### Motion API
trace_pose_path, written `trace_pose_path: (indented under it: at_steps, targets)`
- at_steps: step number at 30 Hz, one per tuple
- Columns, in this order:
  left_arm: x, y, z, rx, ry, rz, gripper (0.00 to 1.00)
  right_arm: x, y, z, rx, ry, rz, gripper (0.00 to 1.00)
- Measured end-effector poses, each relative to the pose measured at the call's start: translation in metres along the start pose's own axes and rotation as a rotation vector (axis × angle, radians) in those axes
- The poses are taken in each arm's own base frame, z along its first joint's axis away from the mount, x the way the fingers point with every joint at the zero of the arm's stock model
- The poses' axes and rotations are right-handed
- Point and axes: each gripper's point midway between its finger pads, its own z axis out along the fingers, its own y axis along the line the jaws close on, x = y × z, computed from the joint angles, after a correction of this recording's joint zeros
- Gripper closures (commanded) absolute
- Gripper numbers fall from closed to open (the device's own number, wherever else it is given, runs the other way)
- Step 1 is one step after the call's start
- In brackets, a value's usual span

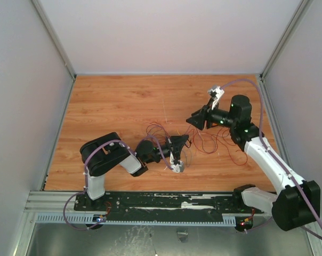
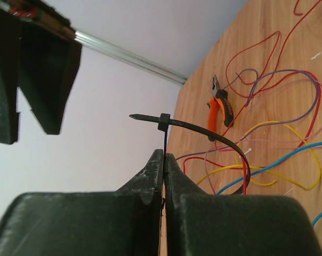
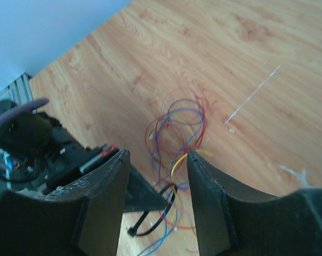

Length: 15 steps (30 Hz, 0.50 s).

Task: Zip-tie the wires
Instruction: Tie the cable at the center of the board.

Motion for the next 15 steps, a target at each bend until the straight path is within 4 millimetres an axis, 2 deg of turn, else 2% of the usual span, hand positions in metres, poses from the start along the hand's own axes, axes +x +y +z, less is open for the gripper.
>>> trace_pose_path:
  at_steps: [6,15]
  targets:
    - [0.0,0.0,0.0,0.0,0.0,-0.003,1.0,0.042,0.01,-0.014,-0.021,0.076,0.034,0.48]
    - [0.0,0.0,0.0,0.001,0.0,-0.003,1.0,0.071,0.017,-0.018,-0.042,0.135,0.079,0.56]
